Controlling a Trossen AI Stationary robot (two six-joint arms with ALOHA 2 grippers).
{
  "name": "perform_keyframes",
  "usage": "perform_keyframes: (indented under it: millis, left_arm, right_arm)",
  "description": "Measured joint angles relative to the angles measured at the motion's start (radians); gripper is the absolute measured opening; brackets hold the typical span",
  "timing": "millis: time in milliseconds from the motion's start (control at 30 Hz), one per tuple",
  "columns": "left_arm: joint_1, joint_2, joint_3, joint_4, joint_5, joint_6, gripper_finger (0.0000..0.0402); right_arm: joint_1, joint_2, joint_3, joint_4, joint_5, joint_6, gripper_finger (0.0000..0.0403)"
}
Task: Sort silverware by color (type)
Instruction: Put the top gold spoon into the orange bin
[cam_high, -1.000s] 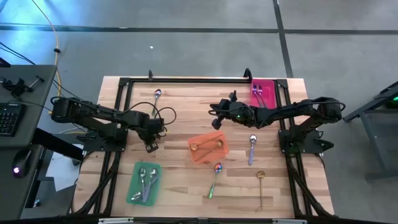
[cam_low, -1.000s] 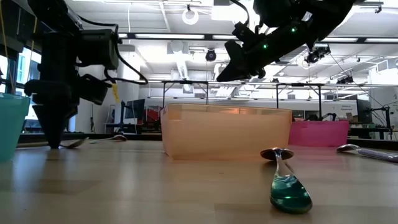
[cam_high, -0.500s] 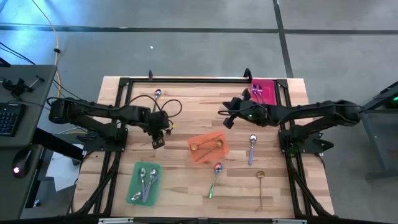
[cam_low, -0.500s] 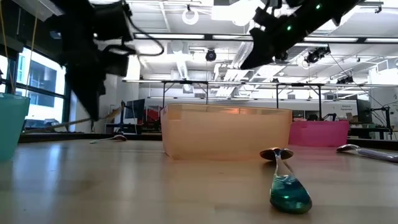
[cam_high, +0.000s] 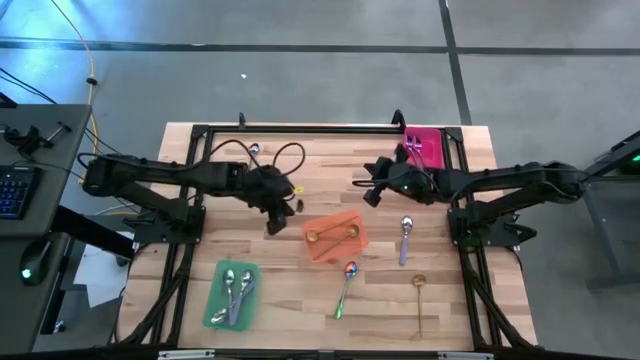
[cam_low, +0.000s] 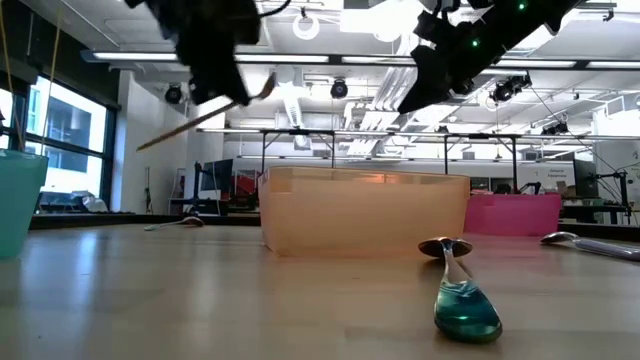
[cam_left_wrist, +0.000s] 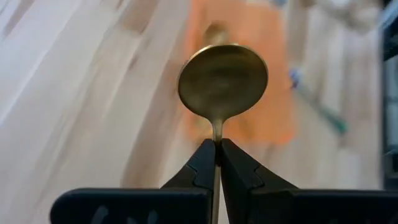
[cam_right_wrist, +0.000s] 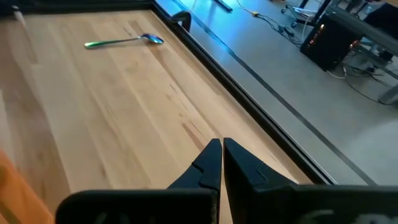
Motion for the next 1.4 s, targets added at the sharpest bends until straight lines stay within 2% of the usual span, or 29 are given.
perform_keyframes:
  millis: [233, 400, 733, 1067, 1200, 1400]
  left_arm:
    - [-0.002, 0.143, 0.087, 0.207, 0.177, -0.054, 0.0001]
    - [0.0, 0.268, 0.169, 0.284, 0.226, -0.037, 0.0]
    - [0.021, 0.479, 0.22, 0.429, 0.229, 0.011, 0.0]
    - [0.039, 0.574, 0.22, 0.486, 0.224, 0.044, 0.0003]
    - [0.045, 0.577, 0.219, 0.482, 0.219, 0.062, 0.0028]
    - [0.04, 0.546, 0.219, 0.461, 0.217, 0.211, 0.007]
  right_arm:
    - [-0.025, 0.0, 0.0, -0.019, 0.001, 0.001, 0.0]
    - [-0.035, 0.0, 0.0, -0.044, 0.001, 0.004, 0.0]
    - [-0.035, 0.0, 0.0, -0.055, 0.024, 0.005, 0.0]
    - [-0.035, 0.0, 0.0, -0.06, 0.027, 0.006, 0.0]
    - [-0.035, 0.0, 0.0, -0.065, 0.027, 0.009, 0.0]
    - [-0.035, 0.0, 0.0, -0.075, 0.054, 0.068, 0.0]
